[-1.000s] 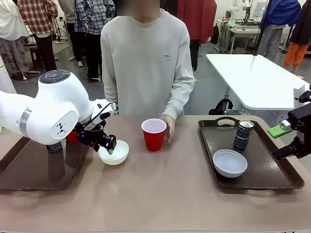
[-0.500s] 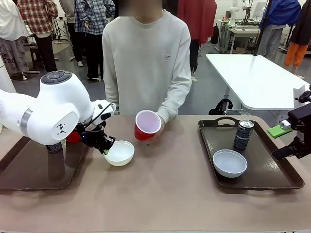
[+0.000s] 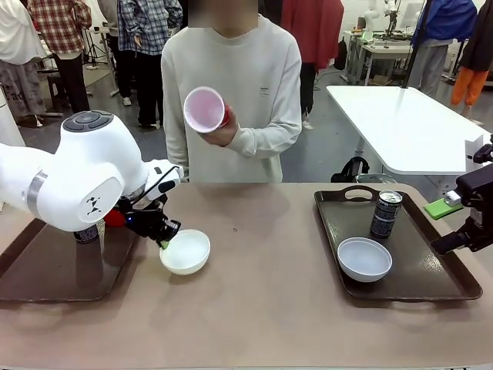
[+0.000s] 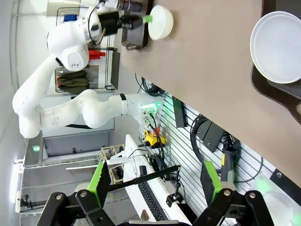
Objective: Prepare tableware on both trays.
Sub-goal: Pick up a Picnic Bowl from the table and place it on a Handle tray.
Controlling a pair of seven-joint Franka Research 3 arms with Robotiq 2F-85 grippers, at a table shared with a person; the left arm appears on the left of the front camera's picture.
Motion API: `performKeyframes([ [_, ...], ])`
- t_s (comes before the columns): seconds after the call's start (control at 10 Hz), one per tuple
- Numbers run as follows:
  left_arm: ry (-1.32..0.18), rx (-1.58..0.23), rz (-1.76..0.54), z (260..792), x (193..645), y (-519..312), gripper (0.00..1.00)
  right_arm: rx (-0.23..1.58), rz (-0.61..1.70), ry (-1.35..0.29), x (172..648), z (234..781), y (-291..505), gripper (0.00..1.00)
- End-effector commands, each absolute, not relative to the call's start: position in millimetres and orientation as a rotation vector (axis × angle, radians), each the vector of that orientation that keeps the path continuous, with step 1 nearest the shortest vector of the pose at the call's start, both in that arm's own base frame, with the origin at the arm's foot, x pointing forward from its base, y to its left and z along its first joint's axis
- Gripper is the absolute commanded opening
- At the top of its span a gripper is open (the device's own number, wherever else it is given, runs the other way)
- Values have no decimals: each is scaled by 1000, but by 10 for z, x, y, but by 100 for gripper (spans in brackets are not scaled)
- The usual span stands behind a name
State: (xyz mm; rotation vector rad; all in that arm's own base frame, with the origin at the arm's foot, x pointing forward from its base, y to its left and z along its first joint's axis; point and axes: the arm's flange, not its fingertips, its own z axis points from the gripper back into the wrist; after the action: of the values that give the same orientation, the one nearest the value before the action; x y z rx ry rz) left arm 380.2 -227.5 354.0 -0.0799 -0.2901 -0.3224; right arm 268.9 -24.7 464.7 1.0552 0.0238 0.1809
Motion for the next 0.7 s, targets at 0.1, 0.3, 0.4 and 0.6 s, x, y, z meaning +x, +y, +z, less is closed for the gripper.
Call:
performKeyframes([
  [0.1,-313,-28,-426,3984,2783,-1606,0,1089,195,11,2684,4630,-227,100],
  [0.3,-304,-21,-408,3955,2815,-1597,0,1089,195,11,2684,4630,-227,100],
  [0.4,-301,-36,-411,3901,2906,-1595,0,1089,195,11,2684,4630,-227,100],
  [0.6,-304,-49,-389,3945,2910,-1582,0,1089,195,11,2684,4630,-227,100],
])
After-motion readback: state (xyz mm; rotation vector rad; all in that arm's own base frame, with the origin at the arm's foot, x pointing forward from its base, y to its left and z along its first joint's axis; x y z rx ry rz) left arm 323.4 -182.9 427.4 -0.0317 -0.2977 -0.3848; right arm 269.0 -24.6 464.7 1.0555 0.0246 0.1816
